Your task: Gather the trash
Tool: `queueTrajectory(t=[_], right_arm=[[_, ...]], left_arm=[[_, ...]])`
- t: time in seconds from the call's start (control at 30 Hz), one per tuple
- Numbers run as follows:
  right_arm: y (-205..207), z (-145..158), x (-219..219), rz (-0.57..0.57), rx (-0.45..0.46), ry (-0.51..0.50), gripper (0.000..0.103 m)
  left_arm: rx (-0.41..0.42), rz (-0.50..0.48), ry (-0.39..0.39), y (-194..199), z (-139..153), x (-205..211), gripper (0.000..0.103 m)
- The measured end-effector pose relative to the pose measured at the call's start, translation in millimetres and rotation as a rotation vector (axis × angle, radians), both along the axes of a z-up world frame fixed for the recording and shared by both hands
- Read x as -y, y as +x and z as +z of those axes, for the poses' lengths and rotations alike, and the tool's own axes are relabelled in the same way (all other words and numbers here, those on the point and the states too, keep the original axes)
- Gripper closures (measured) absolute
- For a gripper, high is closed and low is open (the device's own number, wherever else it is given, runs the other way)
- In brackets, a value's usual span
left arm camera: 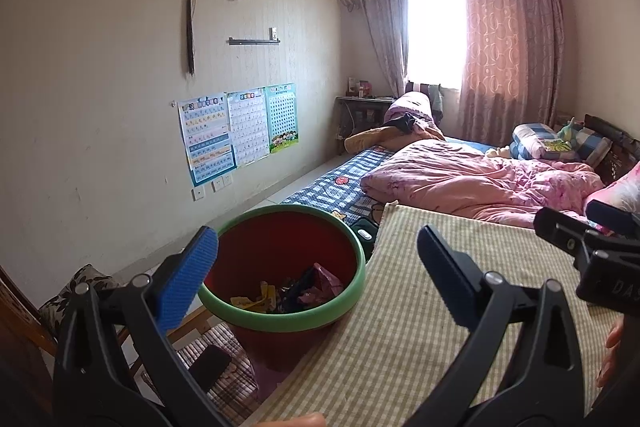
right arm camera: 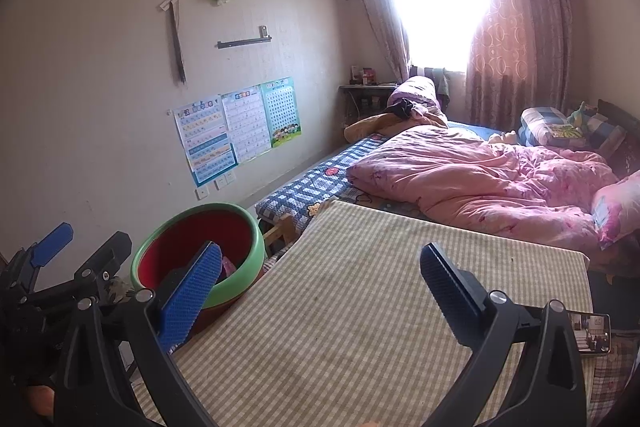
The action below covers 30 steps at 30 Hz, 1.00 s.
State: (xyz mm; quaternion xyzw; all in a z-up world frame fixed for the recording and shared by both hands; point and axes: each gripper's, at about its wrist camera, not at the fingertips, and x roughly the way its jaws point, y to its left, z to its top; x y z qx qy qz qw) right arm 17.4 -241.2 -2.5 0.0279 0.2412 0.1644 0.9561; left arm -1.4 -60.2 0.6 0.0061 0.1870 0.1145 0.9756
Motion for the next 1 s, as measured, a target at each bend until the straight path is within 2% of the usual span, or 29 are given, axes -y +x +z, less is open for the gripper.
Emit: queueTrajectory(t=[0.77, 0.87, 1.0], right_arm=[[1.4, -18.2, 15.8, -0.034, -0.071, 0.010, 0.007], [3.2, -36.4, 35.8, -0.097, -0.115, 0.009, 0.007], [2.6, -83.0, 89.5, -0.280, -0.251, -0.019, 0.007]], left_arm=[[-0.059, -0.008, -0.032, 7.3, -10.6, -0.5, 0.005], [-0.083, -0.013, -0.027, 8.5, -17.2, 0.4, 0.005], [-0.133, -0.009, -0.047, 11.5, -27.9, -6.8, 0.005]])
